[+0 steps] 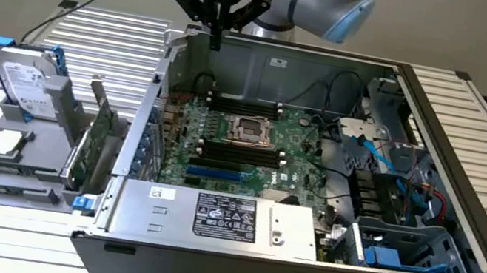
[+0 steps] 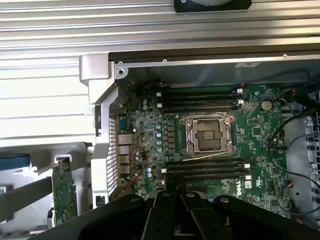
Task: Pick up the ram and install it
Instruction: 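Reach for the ram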
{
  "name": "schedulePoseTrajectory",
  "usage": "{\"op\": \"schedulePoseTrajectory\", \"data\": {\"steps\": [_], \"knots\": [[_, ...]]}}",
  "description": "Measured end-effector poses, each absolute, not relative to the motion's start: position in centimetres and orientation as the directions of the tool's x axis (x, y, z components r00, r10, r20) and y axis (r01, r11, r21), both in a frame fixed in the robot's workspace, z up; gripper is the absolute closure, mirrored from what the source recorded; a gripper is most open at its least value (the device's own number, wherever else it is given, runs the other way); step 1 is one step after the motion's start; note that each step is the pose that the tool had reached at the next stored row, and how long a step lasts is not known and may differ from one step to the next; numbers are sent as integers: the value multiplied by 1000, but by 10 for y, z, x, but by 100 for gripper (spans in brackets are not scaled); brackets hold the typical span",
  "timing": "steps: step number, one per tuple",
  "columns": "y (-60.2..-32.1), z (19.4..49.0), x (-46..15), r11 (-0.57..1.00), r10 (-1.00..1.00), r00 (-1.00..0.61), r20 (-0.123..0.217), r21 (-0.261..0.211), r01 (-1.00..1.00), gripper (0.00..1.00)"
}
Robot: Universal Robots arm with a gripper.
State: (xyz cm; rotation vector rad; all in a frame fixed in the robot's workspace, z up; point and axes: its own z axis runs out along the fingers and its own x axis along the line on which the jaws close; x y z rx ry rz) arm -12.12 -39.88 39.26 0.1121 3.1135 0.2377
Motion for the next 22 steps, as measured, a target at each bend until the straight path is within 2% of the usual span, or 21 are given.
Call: {"op": "schedulePoseTrajectory", "data": {"steps": [13,22], "knots": [[-399,393,-121,983,73,-997,-10,169,70,89],[-399,391,-160,983,73,-997,-9,169,70,89]]}}
